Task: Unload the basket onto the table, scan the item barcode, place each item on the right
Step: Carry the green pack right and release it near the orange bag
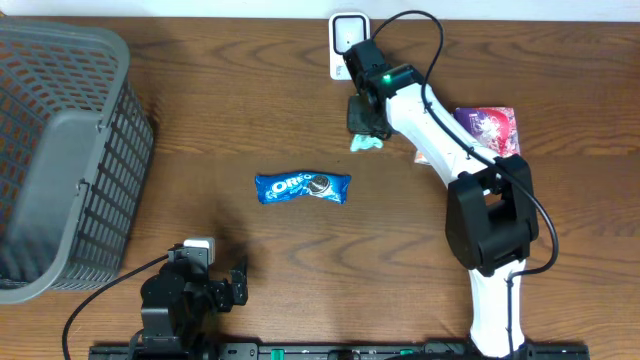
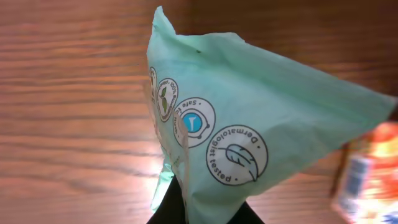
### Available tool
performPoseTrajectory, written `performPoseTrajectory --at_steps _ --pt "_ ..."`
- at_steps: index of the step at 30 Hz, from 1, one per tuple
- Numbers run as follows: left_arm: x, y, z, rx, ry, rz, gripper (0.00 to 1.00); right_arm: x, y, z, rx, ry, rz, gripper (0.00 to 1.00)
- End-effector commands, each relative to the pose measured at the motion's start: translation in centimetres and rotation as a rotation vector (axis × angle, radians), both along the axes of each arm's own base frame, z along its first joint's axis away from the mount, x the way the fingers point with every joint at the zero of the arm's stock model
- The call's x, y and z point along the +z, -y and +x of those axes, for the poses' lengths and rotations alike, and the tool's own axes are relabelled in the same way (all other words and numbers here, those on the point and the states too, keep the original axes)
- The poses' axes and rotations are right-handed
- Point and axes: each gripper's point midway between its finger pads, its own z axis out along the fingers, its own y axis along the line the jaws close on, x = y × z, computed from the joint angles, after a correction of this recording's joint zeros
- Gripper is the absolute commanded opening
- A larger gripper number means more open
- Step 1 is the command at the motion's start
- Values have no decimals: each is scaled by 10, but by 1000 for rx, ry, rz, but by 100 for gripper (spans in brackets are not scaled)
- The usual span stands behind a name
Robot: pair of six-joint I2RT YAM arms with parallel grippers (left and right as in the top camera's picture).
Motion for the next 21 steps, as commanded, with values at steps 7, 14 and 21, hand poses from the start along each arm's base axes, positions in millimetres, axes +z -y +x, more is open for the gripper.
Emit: performPoseTrajectory --at_steps 7,14,21 --pt "-4 3 -3 -23 -15 6 98 7 25 3 -13 -9 -18 14" --pt "-4 3 -3 -23 -15 6 98 2 32 -10 7 -131 140 18" --pt "-4 3 -3 -23 -15 6 98 -1 53 -21 -37 -198 132 33"
